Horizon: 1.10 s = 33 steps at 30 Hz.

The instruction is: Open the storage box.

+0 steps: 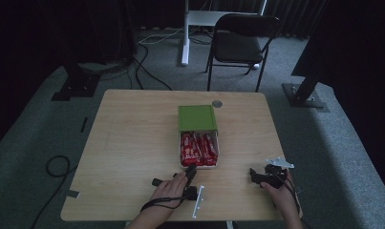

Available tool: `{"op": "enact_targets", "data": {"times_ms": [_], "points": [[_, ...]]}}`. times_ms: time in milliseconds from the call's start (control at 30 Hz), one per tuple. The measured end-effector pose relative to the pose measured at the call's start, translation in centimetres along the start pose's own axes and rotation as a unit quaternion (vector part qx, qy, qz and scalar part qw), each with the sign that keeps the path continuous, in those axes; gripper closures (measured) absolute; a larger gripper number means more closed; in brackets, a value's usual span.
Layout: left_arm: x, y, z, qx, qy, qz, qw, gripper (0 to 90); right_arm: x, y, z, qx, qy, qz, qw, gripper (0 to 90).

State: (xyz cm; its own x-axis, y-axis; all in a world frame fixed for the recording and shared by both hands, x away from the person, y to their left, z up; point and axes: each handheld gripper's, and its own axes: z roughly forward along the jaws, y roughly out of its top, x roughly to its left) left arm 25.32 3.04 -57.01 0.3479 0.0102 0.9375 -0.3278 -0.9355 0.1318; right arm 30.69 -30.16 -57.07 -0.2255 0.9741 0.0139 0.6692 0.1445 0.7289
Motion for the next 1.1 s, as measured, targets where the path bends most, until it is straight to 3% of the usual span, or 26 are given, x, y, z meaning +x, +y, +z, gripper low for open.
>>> {"op": "enact_targets", "data": {"times_ms": [133, 200, 333, 433, 500, 567, 633, 700, 800, 933, 1033, 1100], "points": [[0.0, 0.1, -0.4, -0.008, 0.003, -0.004, 1.0, 72.3, 0.0, 0.0, 0.0, -0.001, 0.0, 0.0, 1.0, 11.1], [0.1, 0.3, -0.7, -0.003, 0.011, 0.0, 0.9999, 78.5, 0.0, 0.0, 0.0, 0.0, 0.0, 0.0, 1.0, 11.1], [0.3, 0.2, -0.9, -0.004, 0.013, -0.013, 0.9998, 77.0, 0.0, 0.0, 0.0, 0.0, 0.0, 0.0, 1.0, 11.1], [0.5, 0.2, -1.6, -0.011, -0.002, -0.037, 0.9993, 75.2, 0.0, 0.0, 0.0, 0.0, 0.0, 0.0, 1.0, 11.1], [0.5, 0.0, -2.0, -0.021, -0.013, -0.066, 0.9975, 74.2, 0.0, 0.0, 0.0, 0.0, 0.0, 0.0, 1.0, 11.1], [0.6, -0.5, -2.4, -0.02, -0.027, -0.077, 0.9964, 73.3, 0.0, 0.0, 0.0, 0.0, 0.0, 0.001, 1.0, 11.1], [0.6, -1.0, -2.6, -0.025, -0.044, -0.098, 0.9939, 71.1, 0.0, 0.0, 0.0, 0.0, 0.0, 0.001, 1.0, 11.1], [0.5, -1.5, -2.7, -0.019, -0.05, -0.1, 0.9936, 69.2, 0.0, 0.0, 0.0, 0.0, 0.0, 0.001, 1.0, 11.1], [0.7, -2.3, -3.0, -0.022, -0.058, -0.128, 0.9898, 69.2, 0.0, 0.0, 0.0, 0.0, 0.0, 0.001, 1.0, 11.1], [1.1, -3.6, -3.3, -0.032, -0.074, -0.182, 0.9799, 67.5, 0.0, 0.0, 0.0, -0.001, -0.001, 0.002, 1.0, 11.1], [1.5, -4.6, -3.5, -0.028, -0.077, -0.202, 0.976, 67.5, 0.0, 0.0, 0.0, -0.001, -0.003, 0.004, 1.0, 11.1], [1.6, -5.4, -3.6, -0.026, -0.084, -0.22, 0.9715, 66.1, 0.0, 0.0, 0.0, -0.001, -0.003, 0.004, 1.0, 11.1]]}}
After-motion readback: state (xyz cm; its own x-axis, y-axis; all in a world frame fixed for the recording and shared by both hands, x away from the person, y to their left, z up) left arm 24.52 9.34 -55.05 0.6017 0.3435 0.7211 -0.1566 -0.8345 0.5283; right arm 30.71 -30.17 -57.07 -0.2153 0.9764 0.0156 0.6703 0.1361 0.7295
